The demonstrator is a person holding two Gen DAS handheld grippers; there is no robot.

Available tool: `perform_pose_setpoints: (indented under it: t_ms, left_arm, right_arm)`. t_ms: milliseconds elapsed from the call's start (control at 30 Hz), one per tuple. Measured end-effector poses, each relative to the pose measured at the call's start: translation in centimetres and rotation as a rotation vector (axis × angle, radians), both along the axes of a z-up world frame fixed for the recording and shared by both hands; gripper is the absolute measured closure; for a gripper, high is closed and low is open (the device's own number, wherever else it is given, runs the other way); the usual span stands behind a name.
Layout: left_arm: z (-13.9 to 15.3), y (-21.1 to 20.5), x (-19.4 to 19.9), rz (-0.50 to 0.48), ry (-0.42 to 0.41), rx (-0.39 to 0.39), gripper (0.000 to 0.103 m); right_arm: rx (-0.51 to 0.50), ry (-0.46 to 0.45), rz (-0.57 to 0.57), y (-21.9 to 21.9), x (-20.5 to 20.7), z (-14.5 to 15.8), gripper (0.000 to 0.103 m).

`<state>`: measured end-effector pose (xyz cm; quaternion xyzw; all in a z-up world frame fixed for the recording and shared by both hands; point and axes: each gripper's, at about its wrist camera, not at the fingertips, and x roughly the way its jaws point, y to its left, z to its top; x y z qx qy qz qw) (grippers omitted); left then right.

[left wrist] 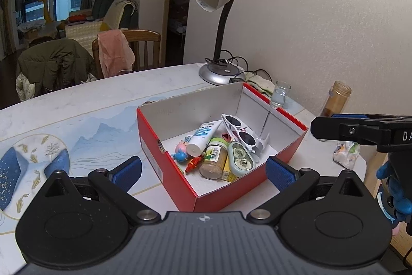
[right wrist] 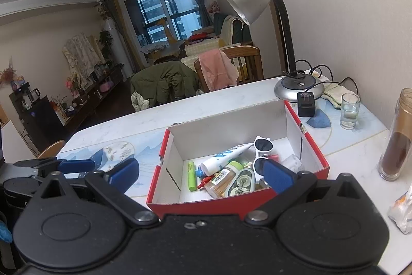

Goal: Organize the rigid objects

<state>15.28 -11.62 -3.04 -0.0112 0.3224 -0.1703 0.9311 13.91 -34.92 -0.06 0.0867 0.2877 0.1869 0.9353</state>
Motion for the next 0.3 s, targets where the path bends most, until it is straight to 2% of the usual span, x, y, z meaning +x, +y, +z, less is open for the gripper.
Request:
perform_pose_setpoints:
  t_ms: [300]
  left_arm:
    - [-0.06, 0.48, -0.15, 0.000, 0.012, -0.015, 0.000]
  right_arm:
    - [-0.002, 0.010, -0.006, 0.30, -0.14, -0.06, 0.000]
